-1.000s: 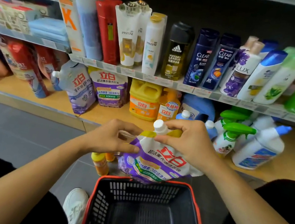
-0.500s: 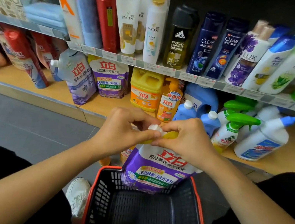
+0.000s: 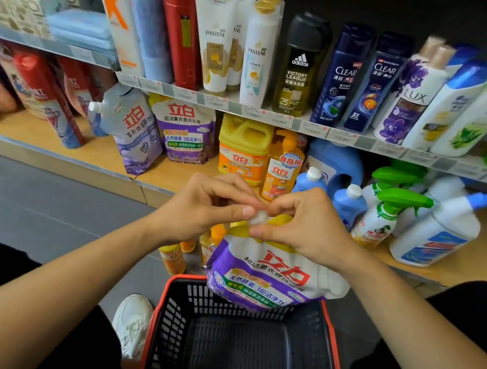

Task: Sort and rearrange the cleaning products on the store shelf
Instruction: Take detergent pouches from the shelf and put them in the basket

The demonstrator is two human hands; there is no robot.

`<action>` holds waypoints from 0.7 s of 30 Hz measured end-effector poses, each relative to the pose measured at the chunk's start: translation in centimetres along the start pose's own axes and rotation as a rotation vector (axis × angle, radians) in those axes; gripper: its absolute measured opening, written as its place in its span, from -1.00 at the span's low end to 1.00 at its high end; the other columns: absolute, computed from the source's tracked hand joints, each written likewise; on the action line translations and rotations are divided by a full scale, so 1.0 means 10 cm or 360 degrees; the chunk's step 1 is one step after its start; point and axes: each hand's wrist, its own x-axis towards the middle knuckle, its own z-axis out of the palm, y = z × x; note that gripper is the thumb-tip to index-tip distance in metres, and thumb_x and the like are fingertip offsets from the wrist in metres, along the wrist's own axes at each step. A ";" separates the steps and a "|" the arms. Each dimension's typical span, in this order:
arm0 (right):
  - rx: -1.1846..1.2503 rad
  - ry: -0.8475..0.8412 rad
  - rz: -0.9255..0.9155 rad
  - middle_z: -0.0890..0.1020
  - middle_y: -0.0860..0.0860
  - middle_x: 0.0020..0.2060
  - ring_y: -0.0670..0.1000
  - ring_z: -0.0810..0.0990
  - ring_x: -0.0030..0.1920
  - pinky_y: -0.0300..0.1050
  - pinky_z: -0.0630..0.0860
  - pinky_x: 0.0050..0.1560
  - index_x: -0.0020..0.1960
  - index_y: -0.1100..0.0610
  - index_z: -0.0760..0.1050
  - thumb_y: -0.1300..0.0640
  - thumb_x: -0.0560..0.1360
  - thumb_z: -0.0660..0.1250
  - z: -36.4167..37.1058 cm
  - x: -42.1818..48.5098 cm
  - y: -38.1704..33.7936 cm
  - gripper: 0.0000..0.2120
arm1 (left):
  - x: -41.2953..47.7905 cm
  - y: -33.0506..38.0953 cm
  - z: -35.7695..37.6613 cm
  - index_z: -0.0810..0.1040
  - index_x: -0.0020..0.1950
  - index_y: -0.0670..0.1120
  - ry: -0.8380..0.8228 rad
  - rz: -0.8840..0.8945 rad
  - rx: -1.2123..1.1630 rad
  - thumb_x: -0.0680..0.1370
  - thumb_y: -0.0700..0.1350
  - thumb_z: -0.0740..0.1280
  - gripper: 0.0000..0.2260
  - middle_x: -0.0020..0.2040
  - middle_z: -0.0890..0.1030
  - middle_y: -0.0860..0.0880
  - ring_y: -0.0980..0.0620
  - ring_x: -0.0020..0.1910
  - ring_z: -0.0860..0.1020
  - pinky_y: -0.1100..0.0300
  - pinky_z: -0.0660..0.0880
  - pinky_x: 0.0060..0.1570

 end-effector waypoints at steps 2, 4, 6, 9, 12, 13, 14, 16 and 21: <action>0.0028 -0.0048 0.0005 0.43 -0.23 -0.57 -0.22 0.39 -0.48 -0.41 0.26 -0.40 -0.31 -0.02 0.61 0.13 0.29 0.65 -0.01 0.00 0.01 -0.78 | 0.02 0.00 -0.05 0.66 0.17 -0.23 -0.0140 -0.0039 -0.0085 0.51 -0.26 0.42 -0.76 0.02 0.66 -0.01 0.05 0.04 0.63 0.26 0.53 0.01; 0.0039 -0.0064 0.0027 0.42 -0.22 -0.57 -0.21 0.37 -0.48 -0.40 0.25 -0.41 -0.29 0.02 0.63 0.12 0.29 0.65 0.00 0.00 0.04 -0.81 | 0.03 -0.01 -0.09 0.67 0.16 -0.21 -0.0169 -0.0067 -0.0061 0.49 -0.25 0.46 -0.75 0.01 0.67 -0.02 -0.01 0.01 0.63 0.18 0.55 -0.02; 0.0021 -0.0061 0.0038 0.51 -0.19 -0.51 -0.22 0.43 -0.44 -0.42 0.30 -0.36 -0.23 0.08 0.68 0.11 0.29 0.65 0.02 -0.01 0.05 -0.84 | 0.02 -0.03 -0.06 0.71 0.10 -0.16 -0.0054 -0.0042 0.0007 0.45 -0.22 0.50 -0.77 -0.06 0.70 -0.05 -0.08 -0.09 0.64 0.10 0.57 -0.11; 0.0004 -0.0009 -0.0008 0.67 -0.06 -0.35 -0.24 0.53 -0.34 -0.42 0.39 -0.26 -0.16 0.13 0.72 0.10 0.29 0.65 0.01 -0.02 0.04 -0.81 | -0.03 -0.05 0.01 0.74 -0.04 -0.13 0.0230 -0.0018 -0.0027 0.40 -0.20 0.55 -0.85 -0.22 0.73 -0.05 0.04 -0.26 0.67 0.26 0.58 -0.23; -0.0004 0.0045 -0.0087 0.70 -0.13 -0.27 -0.22 0.61 -0.23 -0.37 0.46 -0.18 -0.11 0.06 0.72 0.08 0.31 0.64 -0.03 -0.02 0.02 -0.81 | -0.06 -0.06 -0.02 0.76 -0.05 -0.07 0.0273 -0.0156 -0.0124 0.46 -0.14 0.52 -0.91 -0.23 0.71 -0.13 0.01 -0.27 0.65 0.22 0.60 -0.25; -0.0006 0.0058 -0.0104 0.71 -0.14 -0.22 -0.20 0.64 -0.18 -0.32 0.51 -0.14 -0.08 0.05 0.72 0.07 0.31 0.63 -0.05 -0.02 0.01 -0.79 | -0.06 -0.07 -0.05 0.75 -0.03 -0.08 0.0207 -0.0206 -0.0128 0.48 -0.13 0.49 -0.90 -0.17 0.73 -0.11 0.04 -0.21 0.66 0.24 0.59 -0.22; -0.0004 0.0073 -0.0119 0.73 -0.12 -0.18 -0.17 0.66 -0.14 -0.27 0.55 -0.10 -0.05 0.05 0.72 0.05 0.32 0.62 -0.07 -0.02 0.01 -0.77 | -0.07 -0.09 -0.07 0.73 0.00 -0.09 0.0114 -0.0249 -0.0109 0.49 -0.12 0.47 -0.88 -0.11 0.74 -0.08 0.07 -0.15 0.66 0.26 0.57 -0.18; 0.0012 0.0124 -0.0137 0.73 -0.11 -0.16 -0.14 0.68 -0.12 -0.24 0.57 -0.09 -0.02 0.06 0.72 0.01 0.32 0.60 -0.13 -0.02 0.01 -0.74 | -0.10 -0.13 -0.08 0.71 0.05 -0.12 -0.0081 -0.0300 0.0017 0.50 -0.11 0.48 -0.84 -0.06 0.74 -0.07 0.08 -0.11 0.66 0.29 0.55 -0.16; 0.0097 0.0207 -0.0160 0.70 -0.28 -0.20 -0.26 0.64 -0.17 -0.37 0.51 -0.15 -0.03 0.01 0.69 0.14 0.37 0.58 -0.21 -0.01 0.04 -0.80 | -0.08 -0.21 -0.03 0.65 -0.04 0.07 -0.0060 -0.0170 0.0536 0.47 0.04 0.48 -0.88 -0.17 0.66 0.13 0.17 -0.25 0.62 0.30 0.52 -0.26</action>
